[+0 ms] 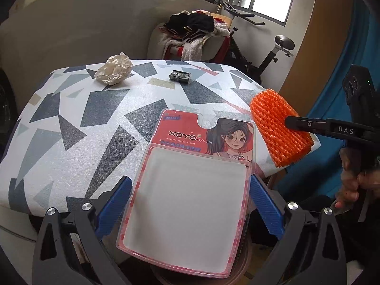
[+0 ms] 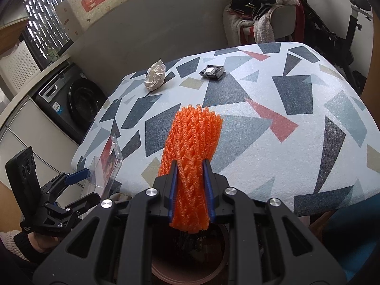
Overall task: Collect trash
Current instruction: 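Carry the foam net over the brown bin and open the right tool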
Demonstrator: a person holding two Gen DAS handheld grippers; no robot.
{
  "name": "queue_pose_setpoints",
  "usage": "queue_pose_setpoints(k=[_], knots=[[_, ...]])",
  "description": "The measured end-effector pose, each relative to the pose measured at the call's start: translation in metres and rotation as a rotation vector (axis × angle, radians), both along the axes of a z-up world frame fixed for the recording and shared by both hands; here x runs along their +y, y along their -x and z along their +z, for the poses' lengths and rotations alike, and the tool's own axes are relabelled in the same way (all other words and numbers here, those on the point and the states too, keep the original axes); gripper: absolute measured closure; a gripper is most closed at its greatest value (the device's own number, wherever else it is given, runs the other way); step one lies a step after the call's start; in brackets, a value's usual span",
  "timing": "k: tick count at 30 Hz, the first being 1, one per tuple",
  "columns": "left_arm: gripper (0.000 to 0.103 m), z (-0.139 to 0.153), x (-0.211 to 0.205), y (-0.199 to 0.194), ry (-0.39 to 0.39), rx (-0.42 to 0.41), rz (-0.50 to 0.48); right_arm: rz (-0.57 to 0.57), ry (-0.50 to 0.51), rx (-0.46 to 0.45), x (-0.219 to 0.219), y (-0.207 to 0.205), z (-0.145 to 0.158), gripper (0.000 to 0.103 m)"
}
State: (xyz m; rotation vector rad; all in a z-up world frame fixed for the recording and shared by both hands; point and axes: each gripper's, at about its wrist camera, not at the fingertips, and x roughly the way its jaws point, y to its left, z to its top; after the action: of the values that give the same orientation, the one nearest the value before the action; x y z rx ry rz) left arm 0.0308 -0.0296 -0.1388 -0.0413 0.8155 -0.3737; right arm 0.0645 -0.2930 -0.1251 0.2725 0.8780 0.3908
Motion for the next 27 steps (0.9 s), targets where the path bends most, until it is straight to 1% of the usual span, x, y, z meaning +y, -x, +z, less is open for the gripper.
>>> queue_pose_setpoints(k=[3, 15, 23, 27], knots=[[0.007, -0.001, 0.003, 0.01, 0.018, 0.002, 0.009, 0.004, -0.001, -0.002, 0.002, 0.003, 0.001, 0.079], [0.007, -0.008, 0.007, 0.029, 0.006, 0.018, 0.035, 0.014, 0.009, -0.007, 0.005, 0.012, 0.001, 0.079], [0.007, -0.018, 0.0, 0.04, -0.028, 0.033, 0.007, 0.019, 0.005, 0.015, 0.006, 0.017, -0.011, 0.079], [0.007, -0.023, -0.002, 0.04, -0.028, 0.045, -0.004, 0.02, 0.005, 0.02, 0.007, 0.017, -0.014, 0.079]])
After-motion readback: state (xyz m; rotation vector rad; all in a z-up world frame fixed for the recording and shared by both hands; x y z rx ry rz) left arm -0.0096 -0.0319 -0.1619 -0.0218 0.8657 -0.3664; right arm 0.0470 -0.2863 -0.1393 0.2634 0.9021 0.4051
